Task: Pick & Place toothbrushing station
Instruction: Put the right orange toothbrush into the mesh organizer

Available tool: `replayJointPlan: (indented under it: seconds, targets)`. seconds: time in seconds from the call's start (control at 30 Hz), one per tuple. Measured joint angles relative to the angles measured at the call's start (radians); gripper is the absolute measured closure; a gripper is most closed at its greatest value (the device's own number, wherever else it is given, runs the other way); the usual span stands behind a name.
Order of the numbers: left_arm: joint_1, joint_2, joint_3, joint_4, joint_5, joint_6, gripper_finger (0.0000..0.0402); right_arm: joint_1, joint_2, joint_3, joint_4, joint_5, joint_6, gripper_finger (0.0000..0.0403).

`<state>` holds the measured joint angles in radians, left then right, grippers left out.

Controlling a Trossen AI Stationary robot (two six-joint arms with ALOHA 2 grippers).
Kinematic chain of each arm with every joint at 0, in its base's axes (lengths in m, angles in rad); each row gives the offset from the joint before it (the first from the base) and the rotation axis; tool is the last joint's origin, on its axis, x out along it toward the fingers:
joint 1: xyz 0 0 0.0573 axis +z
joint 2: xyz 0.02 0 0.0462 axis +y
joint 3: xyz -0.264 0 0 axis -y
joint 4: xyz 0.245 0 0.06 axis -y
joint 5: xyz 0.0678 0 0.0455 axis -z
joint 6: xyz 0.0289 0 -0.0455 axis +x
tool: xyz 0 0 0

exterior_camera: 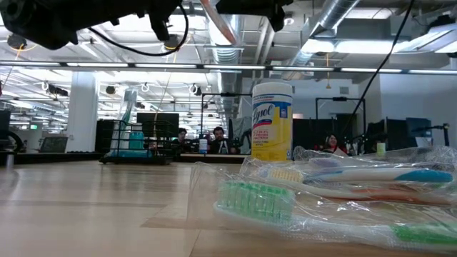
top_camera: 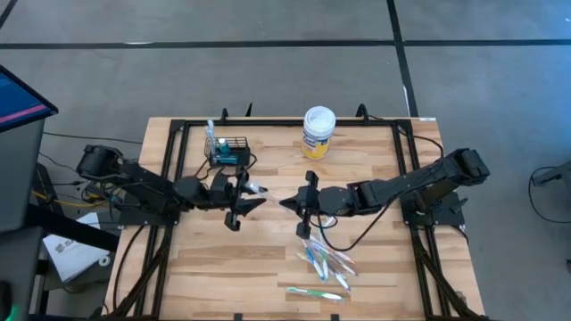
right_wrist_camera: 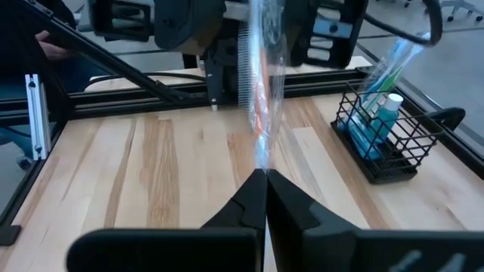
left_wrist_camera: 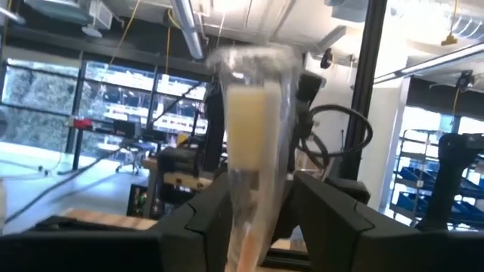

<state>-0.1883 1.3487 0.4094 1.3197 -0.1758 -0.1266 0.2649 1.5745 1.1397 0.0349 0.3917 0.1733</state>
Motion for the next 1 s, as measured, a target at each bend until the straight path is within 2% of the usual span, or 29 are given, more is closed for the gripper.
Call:
replayJointPlan:
  seconds: [0.27,0.5,0.8,1.0]
  targets:
    - [0.0,-0.02,0.0,-0.009,-0.001,0.026,0.0314,0.0,0.0,0.0,0.0,0.001,0.0,0.0403]
    - [0.0,-0.02,-0.001,-0.031,0.006,0.035,0.0389,-0.011,0.001,0.0,0.005,0.001,-0.022,0.0403]
    - [0.002,-0.054,-0.011,-0.076,0.002,0.061,0.0394,-0.018,0.001,0.0,0.002,0.001,-0.061,0.0403]
    - [0.005,-0.216,-0.059,-0.223,-0.033,0.049,0.0395,-0.033,0.001,0.0,-0.026,0.005,-0.068,0.0392]
